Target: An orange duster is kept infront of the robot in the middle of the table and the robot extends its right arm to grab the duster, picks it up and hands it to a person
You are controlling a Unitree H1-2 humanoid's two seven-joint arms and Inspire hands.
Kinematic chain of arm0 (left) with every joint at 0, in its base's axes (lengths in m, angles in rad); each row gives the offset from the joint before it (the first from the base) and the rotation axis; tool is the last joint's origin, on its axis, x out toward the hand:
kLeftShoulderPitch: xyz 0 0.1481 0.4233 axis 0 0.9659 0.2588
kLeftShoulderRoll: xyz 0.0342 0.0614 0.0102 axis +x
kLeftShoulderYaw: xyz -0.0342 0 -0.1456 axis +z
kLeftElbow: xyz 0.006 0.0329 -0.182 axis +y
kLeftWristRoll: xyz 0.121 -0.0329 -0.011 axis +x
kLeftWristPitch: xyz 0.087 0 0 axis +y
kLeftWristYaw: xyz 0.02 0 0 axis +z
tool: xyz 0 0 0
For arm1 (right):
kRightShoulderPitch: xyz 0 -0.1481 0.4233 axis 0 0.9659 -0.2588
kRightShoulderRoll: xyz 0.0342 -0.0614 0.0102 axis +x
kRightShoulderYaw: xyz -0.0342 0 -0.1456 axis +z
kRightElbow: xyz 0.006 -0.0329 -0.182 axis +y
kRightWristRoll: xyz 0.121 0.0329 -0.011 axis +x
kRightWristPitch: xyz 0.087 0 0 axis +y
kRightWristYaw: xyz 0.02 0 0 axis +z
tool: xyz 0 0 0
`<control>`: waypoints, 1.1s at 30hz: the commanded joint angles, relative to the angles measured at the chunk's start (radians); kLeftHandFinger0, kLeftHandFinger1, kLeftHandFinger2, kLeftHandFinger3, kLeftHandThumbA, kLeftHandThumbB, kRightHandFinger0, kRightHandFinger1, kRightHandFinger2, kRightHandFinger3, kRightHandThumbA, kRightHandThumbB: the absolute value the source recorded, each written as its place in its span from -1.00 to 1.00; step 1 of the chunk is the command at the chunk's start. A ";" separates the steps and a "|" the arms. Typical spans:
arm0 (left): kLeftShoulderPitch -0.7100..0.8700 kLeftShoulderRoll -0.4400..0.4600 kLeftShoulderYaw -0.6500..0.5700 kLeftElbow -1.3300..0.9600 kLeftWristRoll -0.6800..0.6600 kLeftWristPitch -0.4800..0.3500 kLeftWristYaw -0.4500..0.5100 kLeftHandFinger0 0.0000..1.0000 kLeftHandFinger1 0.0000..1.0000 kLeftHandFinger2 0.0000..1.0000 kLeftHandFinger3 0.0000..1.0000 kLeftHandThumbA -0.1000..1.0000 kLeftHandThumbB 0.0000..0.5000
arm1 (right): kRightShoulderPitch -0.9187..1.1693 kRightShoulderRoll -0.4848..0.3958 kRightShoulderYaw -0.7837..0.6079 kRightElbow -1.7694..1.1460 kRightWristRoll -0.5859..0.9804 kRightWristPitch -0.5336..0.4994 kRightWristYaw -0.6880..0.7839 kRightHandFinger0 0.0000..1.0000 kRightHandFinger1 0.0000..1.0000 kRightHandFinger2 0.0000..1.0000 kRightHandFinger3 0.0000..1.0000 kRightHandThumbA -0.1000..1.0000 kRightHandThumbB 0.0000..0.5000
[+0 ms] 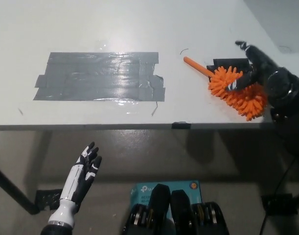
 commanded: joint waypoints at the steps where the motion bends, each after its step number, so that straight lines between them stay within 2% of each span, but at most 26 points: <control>1: -0.019 0.009 -0.006 -0.033 0.016 -0.022 0.010 1.00 1.00 1.00 1.00 0.79 -0.57 | -0.082 0.005 0.041 0.064 0.000 0.016 0.034 1.00 1.00 1.00 1.00 1.00 0.54; 4: -0.022 0.010 -0.003 -0.027 0.005 -0.027 0.005 1.00 1.00 1.00 1.00 0.75 -0.62 | -0.081 0.027 0.039 0.119 0.034 0.008 0.041 1.00 1.00 1.00 1.00 1.00 0.69; 5: -0.026 0.010 -0.003 -0.026 0.006 -0.025 0.005 1.00 1.00 1.00 1.00 0.75 -0.62 | -0.077 0.031 0.040 0.136 0.043 -0.009 0.045 1.00 1.00 1.00 1.00 1.00 0.62; 13: -0.023 0.010 -0.004 -0.031 0.011 -0.020 0.008 1.00 1.00 1.00 1.00 0.73 -0.63 | -0.066 0.026 0.107 0.198 0.020 -0.042 0.064 1.00 1.00 1.00 1.00 1.00 0.59; 18: -0.027 0.010 -0.002 -0.029 0.005 -0.018 0.004 1.00 1.00 1.00 1.00 0.73 -0.63 | -0.102 0.027 0.154 0.305 0.003 -0.002 0.089 1.00 1.00 1.00 1.00 1.00 0.40; 19: -0.028 0.010 -0.001 -0.027 0.004 -0.020 0.005 1.00 1.00 1.00 1.00 0.72 -0.66 | -0.106 0.027 0.167 0.319 -0.012 0.008 0.068 1.00 1.00 1.00 1.00 0.50 0.22; 20: -0.028 0.010 -0.001 -0.026 0.003 -0.022 0.005 1.00 1.00 1.00 1.00 0.72 -0.66 | -0.107 0.028 0.172 0.322 -0.019 0.012 0.057 1.00 1.00 1.00 1.00 0.50 0.22; 21: -0.028 0.010 -0.001 -0.027 0.004 -0.020 0.005 1.00 1.00 1.00 1.00 0.71 -0.66 | -0.106 0.026 0.182 0.323 -0.027 0.016 0.044 0.70 0.94 1.00 1.00 0.08 0.11; 22: -0.027 0.011 -0.001 -0.032 0.006 -0.012 0.004 1.00 1.00 1.00 1.00 0.72 -0.64 | -0.104 0.017 0.219 0.317 -0.058 0.014 0.041 0.31 0.59 0.81 1.00 -0.39 -0.30; 23: -0.029 0.011 -0.001 -0.033 0.004 -0.010 0.003 1.00 1.00 1.00 1.00 0.72 -0.64 | -0.104 0.012 0.242 0.316 -0.080 0.014 0.038 0.11 0.41 0.54 0.90 -0.64 -0.47; 24: -0.031 0.011 0.000 -0.031 0.001 -0.012 0.003 1.00 1.00 1.00 1.00 0.72 -0.64 | -0.106 0.010 0.257 0.316 -0.089 0.015 0.033 0.11 0.41 0.54 0.90 -0.64 -0.47; 25: -0.033 0.011 0.001 -0.028 0.001 -0.016 0.005 1.00 1.00 1.00 1.00 0.71 -0.65 | -0.101 0.008 0.260 0.307 -0.099 0.016 0.020 -0.48 -0.15 0.05 1.00 -0.58 -0.51; 26: -0.036 0.011 0.001 -0.025 0.001 -0.018 0.006 1.00 1.00 1.00 1.00 0.70 -0.64 | -0.095 0.004 0.264 0.292 -0.103 0.016 0.012 -0.50 -0.14 0.09 1.00 -0.52 -0.53; 27: -0.038 0.011 0.002 -0.025 0.000 -0.017 0.006 1.00 1.00 1.00 1.00 0.70 -0.64 | -0.092 0.001 0.266 0.280 -0.102 0.016 0.011 -0.41 -0.11 0.09 1.00 -0.48 -0.53; 28: -0.039 0.011 0.002 -0.022 0.003 -0.022 0.008 1.00 1.00 1.00 1.00 0.70 -0.64 | -0.092 0.000 0.263 0.273 -0.107 0.016 0.016 -0.79 -0.50 -0.19 1.00 -0.61 -0.56; 29: -0.040 0.011 0.002 -0.021 0.005 -0.024 0.009 0.99 1.00 1.00 1.00 0.70 -0.64 | -0.090 -0.002 0.260 0.266 -0.110 0.016 0.018 -0.81 -0.49 -0.18 1.00 -0.63 -0.55; 30: -0.040 0.011 0.002 -0.021 0.002 -0.023 0.007 1.00 1.00 1.00 1.00 0.71 -0.62 | -0.084 -0.006 0.252 0.245 -0.109 0.016 0.020 -0.95 -0.60 -0.27 1.00 -0.72 -0.56; 31: -0.039 0.011 0.002 -0.022 0.001 -0.021 0.006 1.00 1.00 1.00 1.00 0.71 -0.62 | -0.079 -0.008 0.247 0.231 -0.106 0.016 0.019 -0.99 -0.66 -0.32 1.00 -0.78 -0.55; 32: -0.039 0.011 0.001 -0.022 0.002 -0.020 0.006 1.00 1.00 1.00 1.00 0.71 -0.62 | -0.074 -0.010 0.242 0.222 -0.104 0.016 0.017 -0.99 -0.66 -0.32 1.00 -0.78 -0.55; 33: -0.039 0.011 0.000 -0.024 0.005 -0.020 0.006 1.00 1.00 1.00 1.00 0.72 -0.64 | -0.073 -0.010 0.237 0.218 -0.106 0.016 0.018 -1.00 -0.65 -0.31 1.00 -0.87 -0.55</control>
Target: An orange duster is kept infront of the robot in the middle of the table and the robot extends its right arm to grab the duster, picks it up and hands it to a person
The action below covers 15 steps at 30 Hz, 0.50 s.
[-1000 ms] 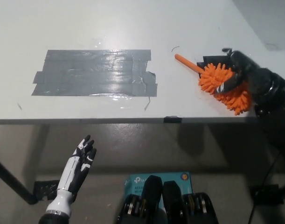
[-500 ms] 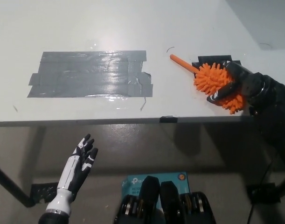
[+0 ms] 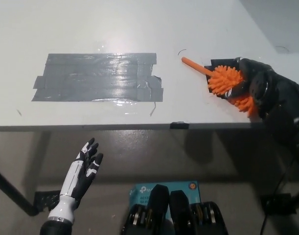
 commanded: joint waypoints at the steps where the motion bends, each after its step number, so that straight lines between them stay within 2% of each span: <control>1: -0.019 0.010 -0.003 -0.028 0.008 -0.017 0.007 1.00 1.00 1.00 1.00 0.76 -0.62 | 0.026 0.000 -0.011 -0.012 -0.013 0.017 0.024 -0.83 -0.47 -0.20 1.00 -0.97 -0.50; 2: -0.019 0.011 -0.004 -0.031 0.011 -0.014 0.006 1.00 1.00 1.00 1.00 0.76 -0.61 | 0.021 0.000 -0.013 -0.004 -0.013 0.017 0.021 -0.79 -0.45 -0.18 1.00 -0.98 -0.49; 5: -0.021 0.013 -0.004 -0.035 0.011 -0.008 0.005 0.99 1.00 1.00 1.00 0.79 -0.67 | 0.018 -0.002 -0.018 0.005 -0.005 0.017 0.020 -0.88 -0.51 -0.26 1.00 -0.97 -0.46; 8: -0.027 0.013 -0.003 -0.033 0.002 -0.011 -0.001 0.93 1.00 1.00 1.00 0.77 -0.67 | 0.031 -0.012 -0.033 -0.012 0.005 0.017 0.026 -0.75 -0.31 -0.12 1.00 -0.87 -0.49; 11: -0.030 0.014 -0.004 -0.032 -0.002 -0.015 -0.004 0.91 1.00 1.00 1.00 0.77 -0.66 | 0.031 -0.016 -0.034 -0.009 0.010 0.017 0.029 -0.71 -0.26 -0.09 1.00 -0.84 -0.49; 12: -0.031 0.015 -0.005 -0.031 0.001 -0.015 -0.004 0.86 0.97 1.00 1.00 0.80 -0.64 | 0.035 -0.020 -0.034 -0.005 0.018 0.009 0.028 -0.52 -0.07 0.08 1.00 -0.83 -0.51; 13: -0.033 0.016 -0.006 -0.031 0.003 -0.014 -0.004 0.85 0.96 1.00 1.00 0.81 -0.64 | 0.037 -0.024 -0.036 -0.005 0.022 0.003 0.028 -0.50 -0.06 0.08 1.00 -0.83 -0.51; 14: -0.034 0.017 -0.005 -0.029 0.002 -0.017 -0.005 0.84 0.96 1.00 1.00 0.82 -0.62 | 0.041 -0.026 -0.044 0.004 0.034 -0.017 0.026 -0.49 -0.07 0.09 1.00 -0.98 -0.55; 15: -0.035 0.017 -0.005 -0.027 0.000 -0.019 -0.005 0.84 0.95 1.00 1.00 0.83 -0.62 | 0.041 -0.027 -0.050 0.013 0.041 -0.029 0.024 -0.54 -0.11 0.05 1.00 -1.00 -0.55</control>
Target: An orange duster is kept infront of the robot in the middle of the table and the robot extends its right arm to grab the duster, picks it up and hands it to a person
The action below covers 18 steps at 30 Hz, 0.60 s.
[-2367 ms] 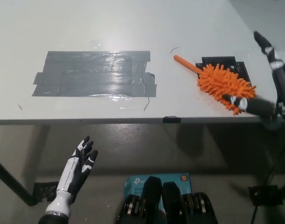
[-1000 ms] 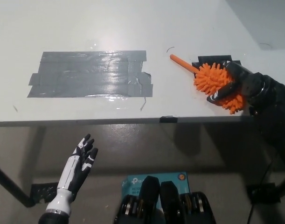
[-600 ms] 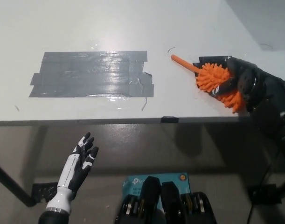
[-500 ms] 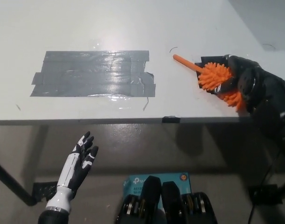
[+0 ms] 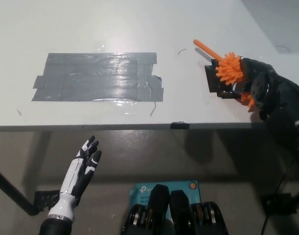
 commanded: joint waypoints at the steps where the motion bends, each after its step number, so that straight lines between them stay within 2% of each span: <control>1: -0.023 0.014 -0.004 -0.024 0.000 -0.020 -0.003 0.82 0.94 1.00 1.00 0.84 -0.62 | 0.030 -0.021 -0.029 0.024 0.052 -0.030 0.031 -0.55 -0.12 0.02 1.00 -1.00 -0.54; 2: -0.023 0.014 -0.004 -0.025 0.002 -0.019 -0.002 0.80 0.92 1.00 1.00 0.85 -0.61 | 0.034 -0.022 -0.036 0.024 0.059 -0.039 0.026 -0.47 -0.04 0.07 1.00 -1.00 -0.54; 3: -0.023 0.014 -0.004 -0.025 0.003 -0.017 -0.002 0.80 0.92 0.99 1.00 0.85 -0.62 | 0.048 -0.025 -0.071 0.013 0.089 -0.063 0.010 -0.48 -0.05 0.04 1.00 -1.00 -0.54; 4: -0.023 0.014 -0.004 -0.025 0.001 -0.016 -0.003 0.80 0.92 0.99 1.00 0.86 -0.62 | 0.058 -0.025 -0.100 0.003 0.113 -0.079 -0.006 -0.63 -0.20 -0.09 1.00 -1.00 -0.53; 6: -0.026 0.015 -0.004 -0.025 -0.002 -0.014 -0.005 0.79 0.91 0.99 1.00 0.86 -0.60 | 0.068 -0.019 -0.159 -0.004 0.153 -0.106 -0.023 -0.67 -0.24 -0.16 0.98 -1.00 -0.47; 7: -0.029 0.016 -0.003 -0.025 -0.003 -0.012 -0.007 0.79 0.91 0.99 1.00 0.86 -0.60 | 0.072 -0.014 -0.206 -0.004 0.192 -0.127 -0.033 -0.82 -0.35 -0.32 0.41 -1.00 -0.40; 8: -0.029 0.017 -0.004 -0.029 -0.001 -0.010 -0.006 0.78 0.90 0.99 1.00 0.86 -0.62 | 0.079 -0.006 -0.271 -0.004 0.249 -0.153 -0.038 -0.96 -0.73 -0.67 -0.16 -1.00 -0.40; 9: -0.028 0.018 -0.004 -0.032 0.001 -0.009 -0.006 0.78 0.90 0.99 1.00 0.87 -0.62 | 0.085 0.010 -0.363 -0.003 0.332 -0.165 -0.032 -0.99 -0.81 -0.73 -0.30 -1.00 -0.30; 10: -0.029 0.018 -0.004 -0.032 0.001 -0.010 -0.006 0.78 0.90 0.99 1.00 0.87 -0.62 | 0.085 0.028 -0.457 -0.001 0.418 -0.159 -0.024 -1.00 -0.60 -0.49 -0.08 -1.00 -0.23; 11: -0.030 0.018 -0.004 -0.030 0.001 -0.011 -0.006 0.77 0.90 0.99 1.00 0.87 -0.64 | 0.083 0.044 -0.537 -0.005 0.486 -0.147 -0.020 -1.00 -0.35 -0.07 0.46 -1.00 -0.19; 12: -0.031 0.018 -0.004 -0.028 0.001 -0.013 -0.005 0.77 0.89 0.99 1.00 0.87 -0.64 | 0.083 0.064 -0.624 -0.023 0.558 -0.117 -0.008 -0.95 -0.19 0.30 0.75 -1.00 -0.17; 13: -0.031 0.018 -0.004 -0.028 0.000 -0.013 -0.005 0.76 0.89 0.99 1.00 0.88 -0.65 | 0.084 0.069 -0.651 -0.036 0.581 -0.108 0.009 -0.98 -0.11 0.66 0.82 -1.00 -0.24; 14: -0.032 0.017 -0.003 -0.025 -0.001 -0.013 -0.005 0.76 0.89 0.99 1.00 0.88 -0.63 | 0.091 0.081 -0.704 -0.064 0.641 -0.100 0.049 -0.99 -0.11 0.66 0.68 -1.00 -0.22; 15: -0.033 0.017 -0.002 -0.025 -0.002 -0.012 -0.005 0.76 0.89 0.99 1.00 0.88 -0.63 | 0.093 0.086 -0.727 -0.074 0.660 -0.096 0.063 -0.99 -0.11 0.66 0.68 -1.00 -0.22; 16: -0.032 0.016 -0.002 -0.026 -0.002 -0.012 -0.005 0.76 0.89 0.99 1.00 0.88 -0.63 | 0.093 0.097 -0.768 -0.086 0.695 -0.072 0.077 -1.00 -0.29 0.55 0.71 -1.00 -0.26; 17: -0.032 0.016 -0.002 -0.027 -0.002 -0.011 -0.004 0.76 0.89 0.98 1.00 0.87 -0.63 | 0.096 0.108 -0.806 -0.101 0.735 -0.061 0.100 -1.00 -0.32 0.58 0.79 -1.00 -0.31; 18: -0.032 0.016 -0.001 -0.028 -0.004 -0.010 -0.005 0.76 0.89 0.98 1.00 0.87 -0.62 | 0.093 0.112 -0.831 -0.098 0.763 -0.049 0.119 -1.00 -0.25 0.71 1.00 -1.00 -0.40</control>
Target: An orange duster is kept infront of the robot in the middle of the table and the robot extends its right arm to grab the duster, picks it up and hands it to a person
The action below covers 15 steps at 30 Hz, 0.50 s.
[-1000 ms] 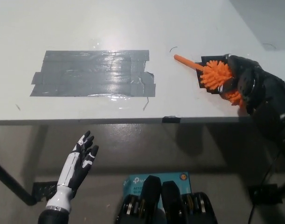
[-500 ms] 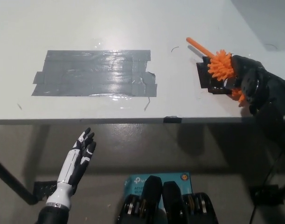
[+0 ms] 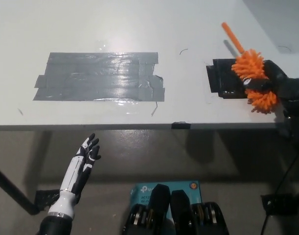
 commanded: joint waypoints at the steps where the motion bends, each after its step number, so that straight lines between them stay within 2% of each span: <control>1: -0.025 0.015 -0.001 -0.032 -0.006 -0.010 -0.007 0.77 0.89 0.98 1.00 0.87 -0.62 | -0.005 0.092 -0.380 -0.086 0.548 0.076 0.171 -1.00 -0.20 0.80 1.00 -1.00 -0.47; 3: -0.030 0.015 0.000 -0.026 -0.009 -0.016 -0.007 0.76 0.88 0.98 1.00 0.86 -0.65 | -0.015 0.101 -0.423 -0.101 0.605 0.110 0.196 -0.97 -0.05 0.68 1.00 -1.00 -0.47; 5: -0.032 0.016 0.001 -0.023 -0.009 -0.023 -0.006 0.75 0.87 0.98 1.00 0.85 -0.65 | -0.023 0.105 -0.440 -0.103 0.642 0.110 0.211 -1.00 -0.11 0.63 1.00 -1.00 -0.54; 6: -0.033 0.017 0.000 -0.022 -0.006 -0.022 -0.005 0.75 0.87 0.98 1.00 0.85 -0.64 | -0.026 0.108 -0.447 -0.110 0.694 0.110 0.233 -1.00 -0.14 0.62 1.00 -1.00 -0.64; 9: -0.033 0.017 0.000 -0.024 -0.007 -0.015 -0.007 0.77 0.89 1.00 1.00 0.87 -0.63 | -0.018 0.121 -0.453 -0.159 0.755 0.110 0.287 -1.00 -0.19 0.55 1.00 -1.00 -0.66; 11: -0.032 0.018 0.000 -0.020 -0.006 -0.018 -0.007 0.77 0.89 1.00 1.00 0.87 -0.65 | -0.013 0.140 -0.456 -0.200 0.781 0.110 0.285 -1.00 -0.22 0.50 1.00 -1.00 -0.58; 15: -0.029 0.019 -0.001 -0.027 -0.002 -0.011 -0.006 0.75 0.88 0.96 1.00 0.89 -0.61 | -0.008 0.166 -0.441 -0.223 0.891 0.110 0.288 -1.00 -0.26 0.44 1.00 -1.00 -0.69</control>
